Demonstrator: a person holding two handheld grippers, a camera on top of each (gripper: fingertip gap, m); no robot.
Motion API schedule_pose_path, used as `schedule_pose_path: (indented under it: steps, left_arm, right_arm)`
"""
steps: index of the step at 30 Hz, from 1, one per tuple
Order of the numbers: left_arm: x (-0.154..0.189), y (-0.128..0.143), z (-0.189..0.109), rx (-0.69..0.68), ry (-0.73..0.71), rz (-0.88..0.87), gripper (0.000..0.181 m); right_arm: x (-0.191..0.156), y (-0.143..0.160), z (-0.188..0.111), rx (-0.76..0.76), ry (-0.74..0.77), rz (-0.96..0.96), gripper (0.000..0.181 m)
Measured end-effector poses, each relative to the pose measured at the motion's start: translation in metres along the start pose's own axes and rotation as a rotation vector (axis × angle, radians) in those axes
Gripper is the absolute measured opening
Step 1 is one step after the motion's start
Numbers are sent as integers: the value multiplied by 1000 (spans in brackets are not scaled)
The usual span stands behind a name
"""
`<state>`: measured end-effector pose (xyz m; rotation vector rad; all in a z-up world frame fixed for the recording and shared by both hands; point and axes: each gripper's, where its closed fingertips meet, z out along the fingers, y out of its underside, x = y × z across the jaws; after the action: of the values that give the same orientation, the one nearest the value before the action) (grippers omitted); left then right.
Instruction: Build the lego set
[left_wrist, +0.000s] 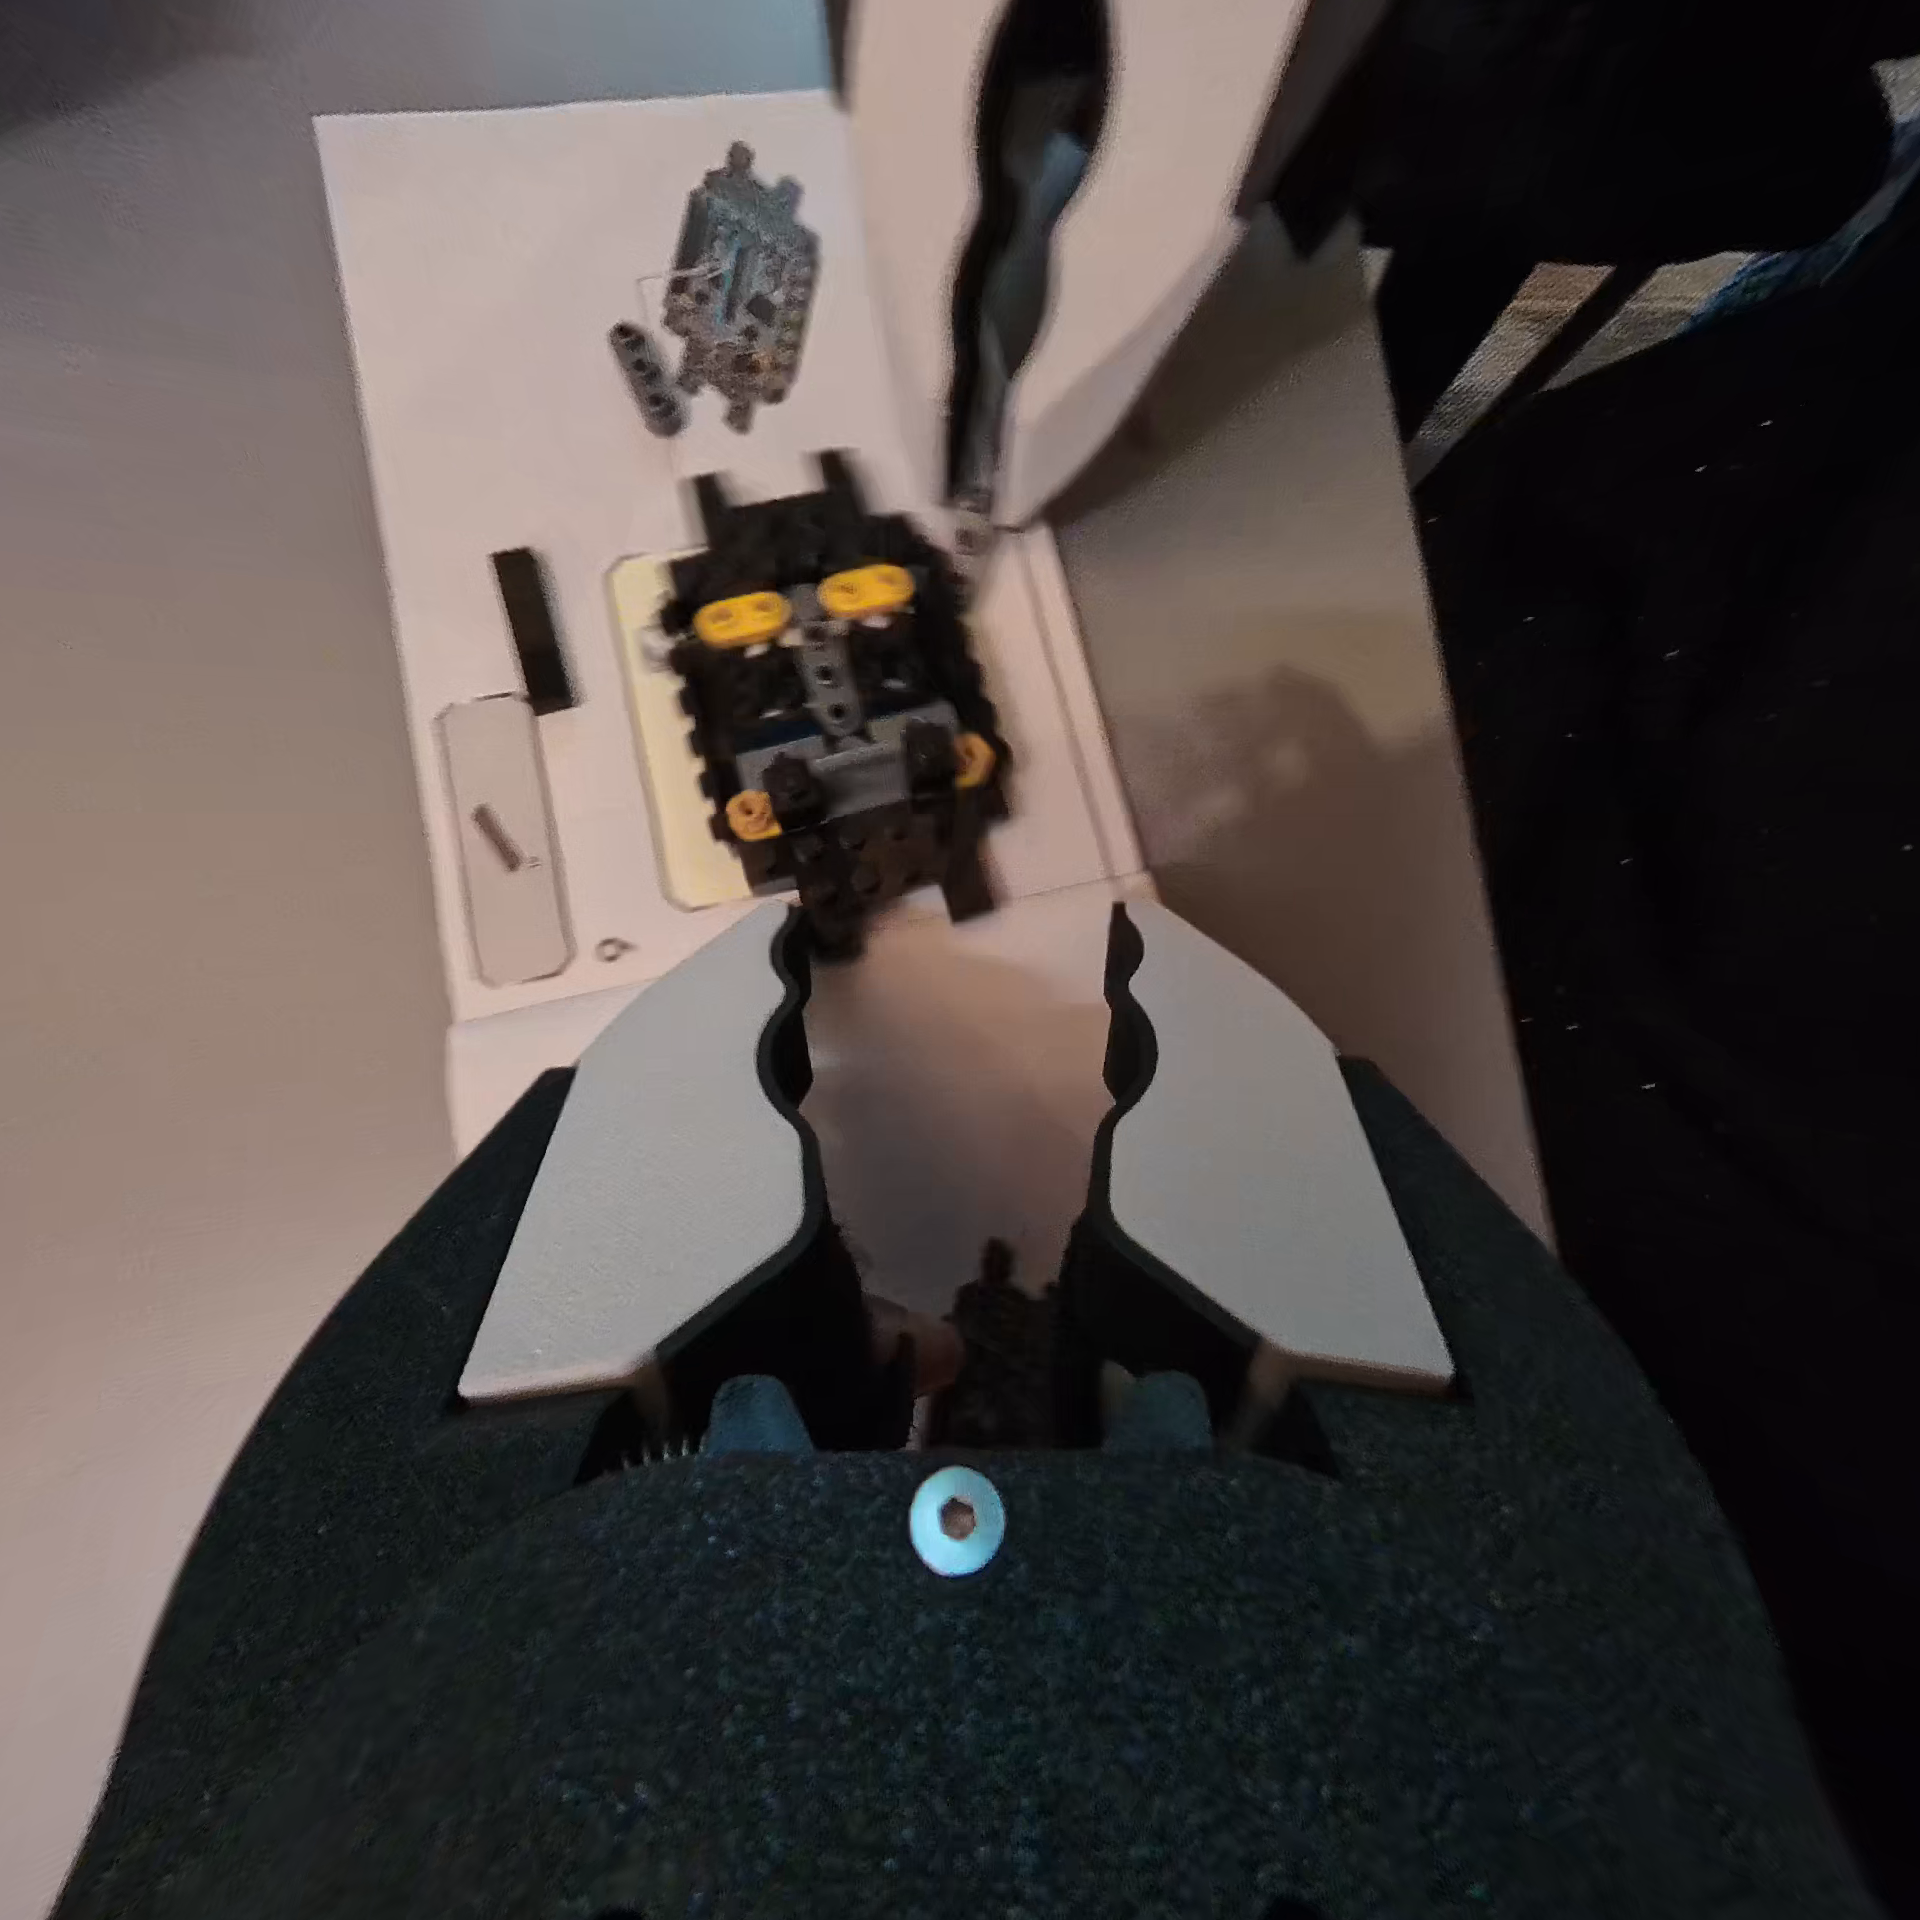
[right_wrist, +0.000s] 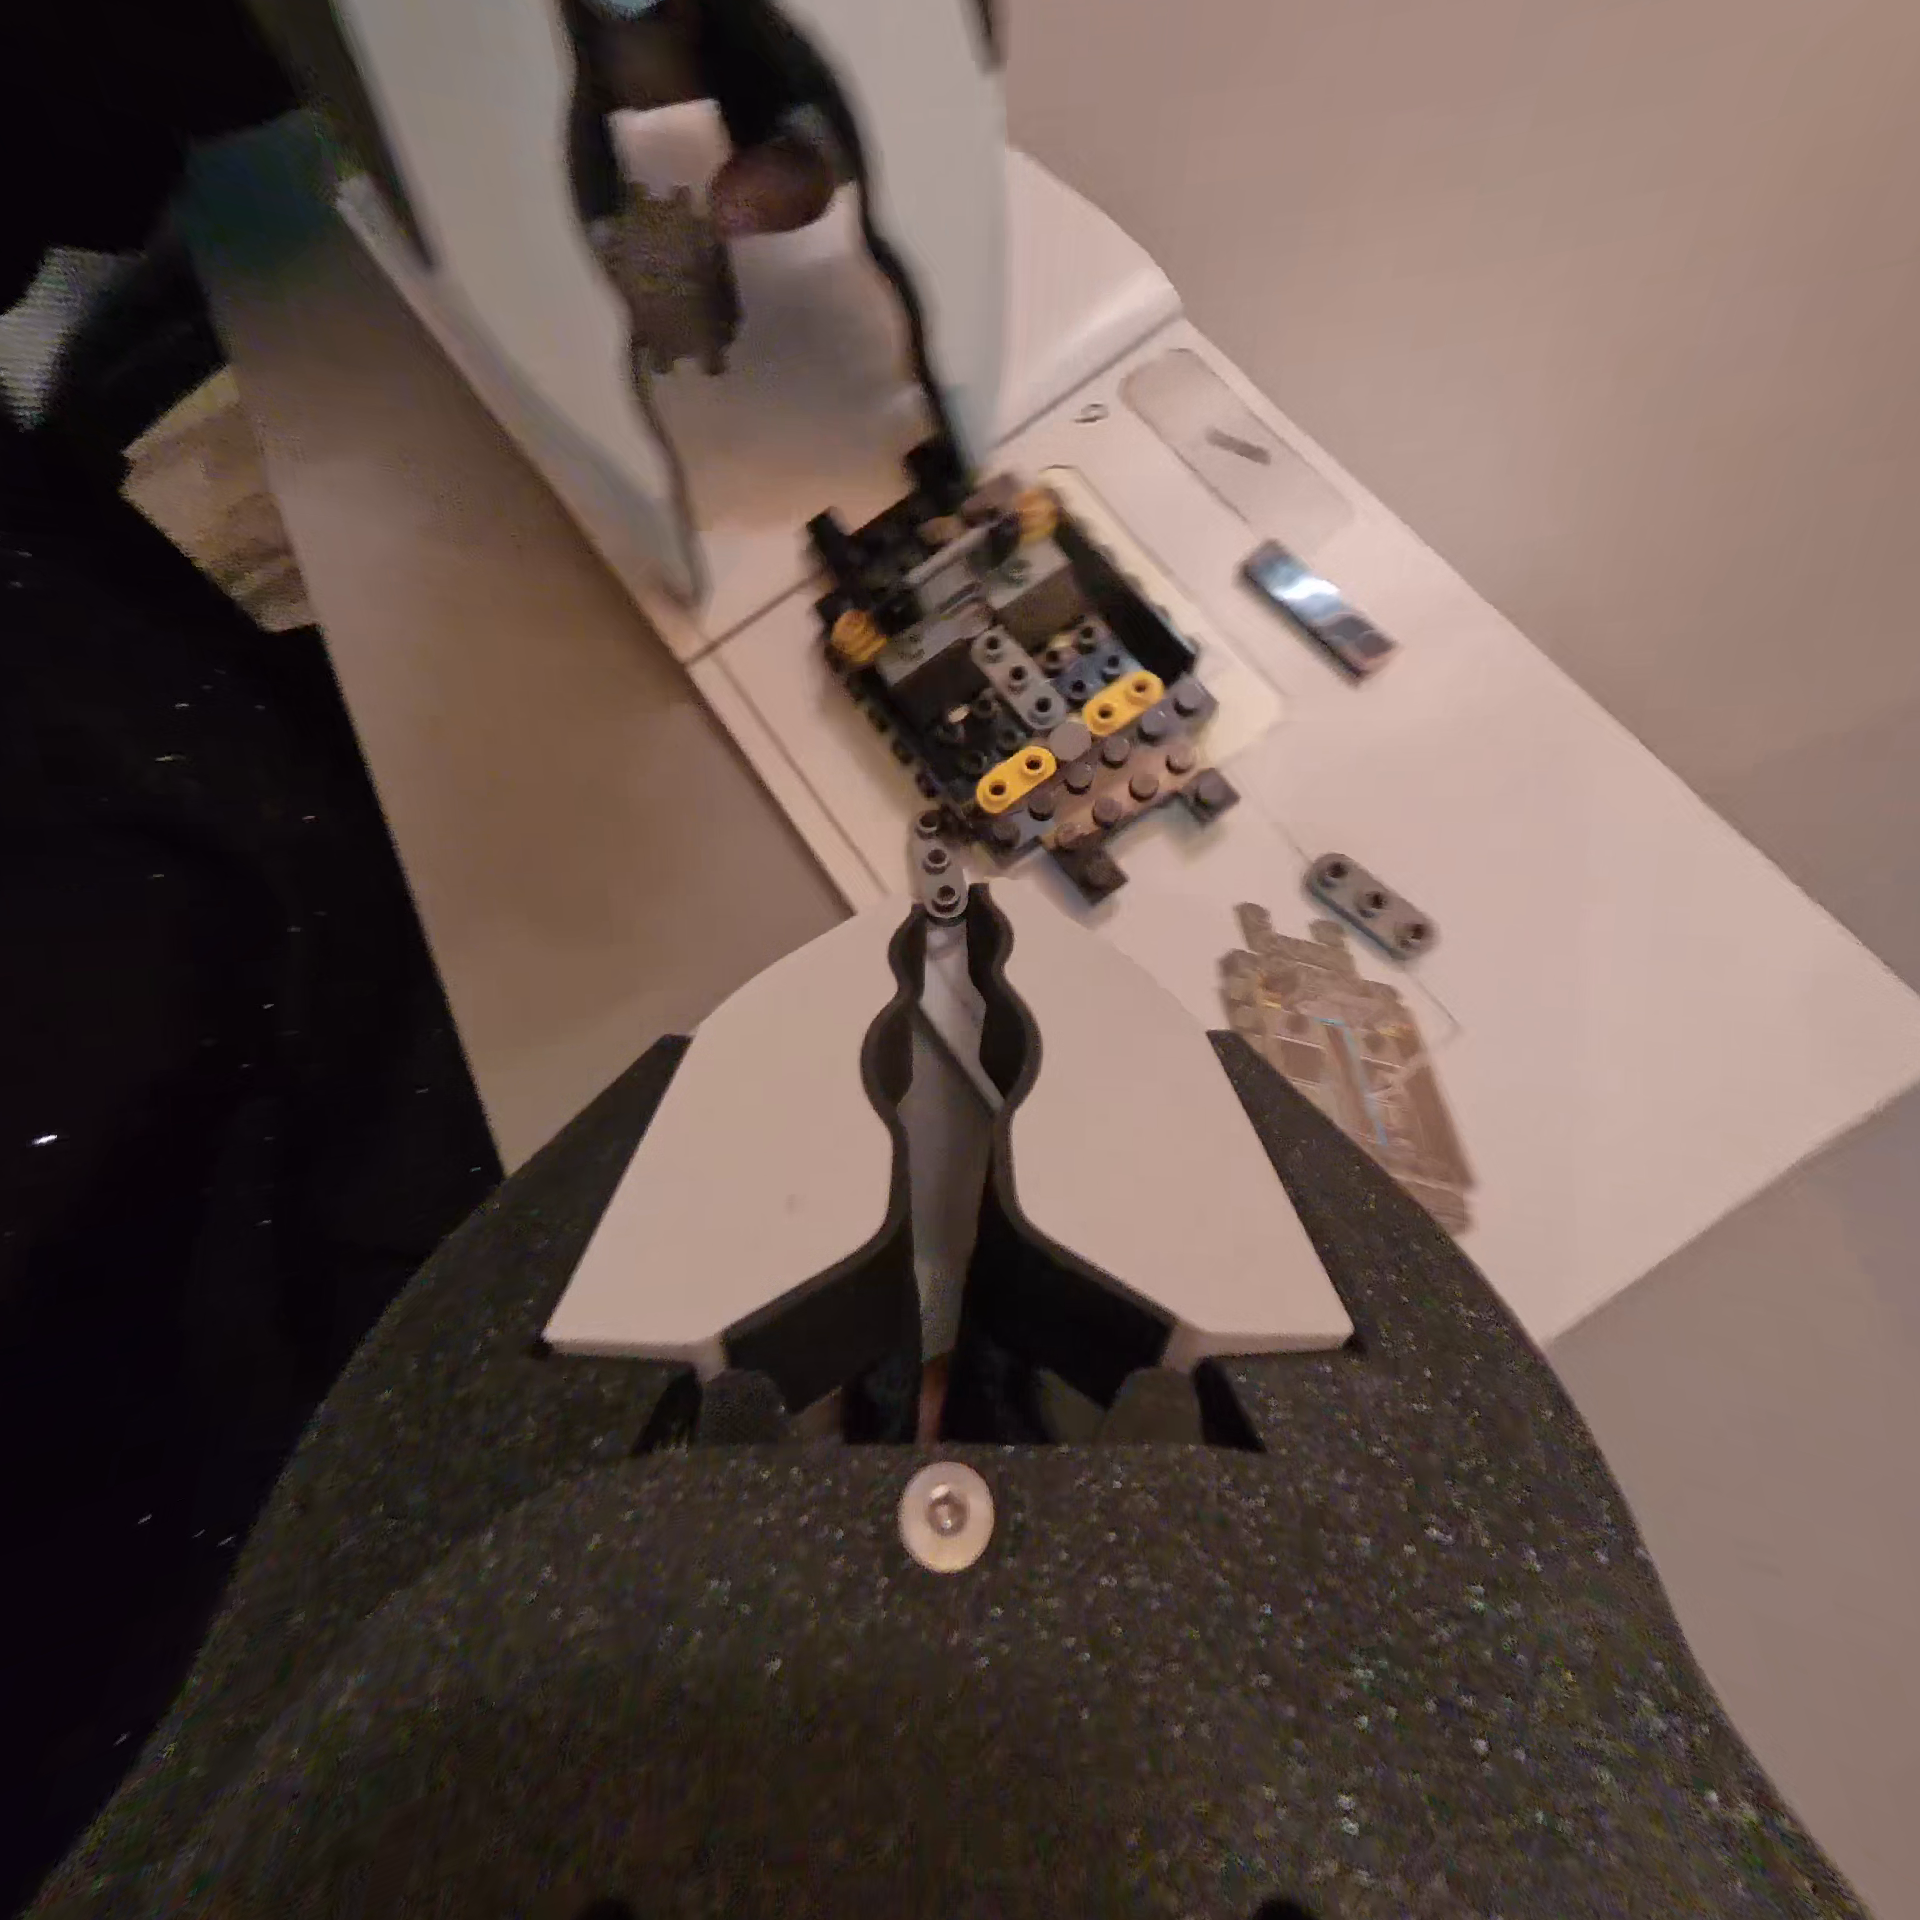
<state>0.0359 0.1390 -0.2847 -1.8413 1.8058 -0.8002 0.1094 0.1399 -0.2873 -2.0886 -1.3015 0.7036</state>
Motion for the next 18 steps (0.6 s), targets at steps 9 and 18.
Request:
schedule_pose_path:
  steps: [9, 18]
  left_arm:
    - [-3, -12, -3, 38, -85, -58, 49]
    - [10, -18, 15, 6, 10, -83, 55]
  right_arm:
    - [34, -3, -14, 32, 91, 8, 8]
    - [30, -21, -13, 41, 105, 6, 8]
